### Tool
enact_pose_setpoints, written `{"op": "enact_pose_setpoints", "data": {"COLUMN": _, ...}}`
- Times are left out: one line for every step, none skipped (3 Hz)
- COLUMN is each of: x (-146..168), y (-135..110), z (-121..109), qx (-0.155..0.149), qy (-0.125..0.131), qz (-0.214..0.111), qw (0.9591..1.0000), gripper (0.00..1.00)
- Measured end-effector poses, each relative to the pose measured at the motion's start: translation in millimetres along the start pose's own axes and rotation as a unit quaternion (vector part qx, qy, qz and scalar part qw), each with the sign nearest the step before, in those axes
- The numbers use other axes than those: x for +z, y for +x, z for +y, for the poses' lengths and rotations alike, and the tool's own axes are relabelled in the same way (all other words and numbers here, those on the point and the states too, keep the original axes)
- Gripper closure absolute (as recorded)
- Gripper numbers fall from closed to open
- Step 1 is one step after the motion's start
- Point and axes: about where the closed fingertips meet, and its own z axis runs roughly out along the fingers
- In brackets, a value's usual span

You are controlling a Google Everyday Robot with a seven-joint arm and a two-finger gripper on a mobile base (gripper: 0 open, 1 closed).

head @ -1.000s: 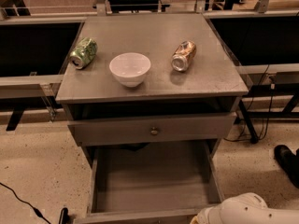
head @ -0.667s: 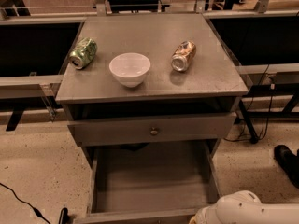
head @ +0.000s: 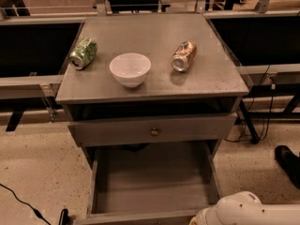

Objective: Close middle drawer

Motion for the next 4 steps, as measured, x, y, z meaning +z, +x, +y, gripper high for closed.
{"op": "enact_pose_setpoints", "data": {"x": 0.0, "y": 0.0, "z": 0.0, "qx": 0.0, "qy": 0.0, "qz": 0.0, "qw": 1.0, "gripper": 0.14}}
{"op": "enact_pose_setpoints", "data": {"x": 0.0, "y": 0.0, "z": 0.0, "qx": 0.0, "qy": 0.0, "qz": 0.0, "qw": 1.0, "gripper": 0.0}}
{"op": "enact_pose_setpoints", "data": {"x": 0.0, "y": 0.0, "z": 0.0, "qx": 0.0, "qy": 0.0, "qz": 0.0, "qw": 1.0, "gripper": 0.0}}
{"op": "enact_pose_setpoints", "data": {"x": -0.2, "y": 3.2, "z": -14.4, "qx": -0.015, "qy": 0.01, "qz": -0.001, "qw": 0.9998, "gripper": 0.17}}
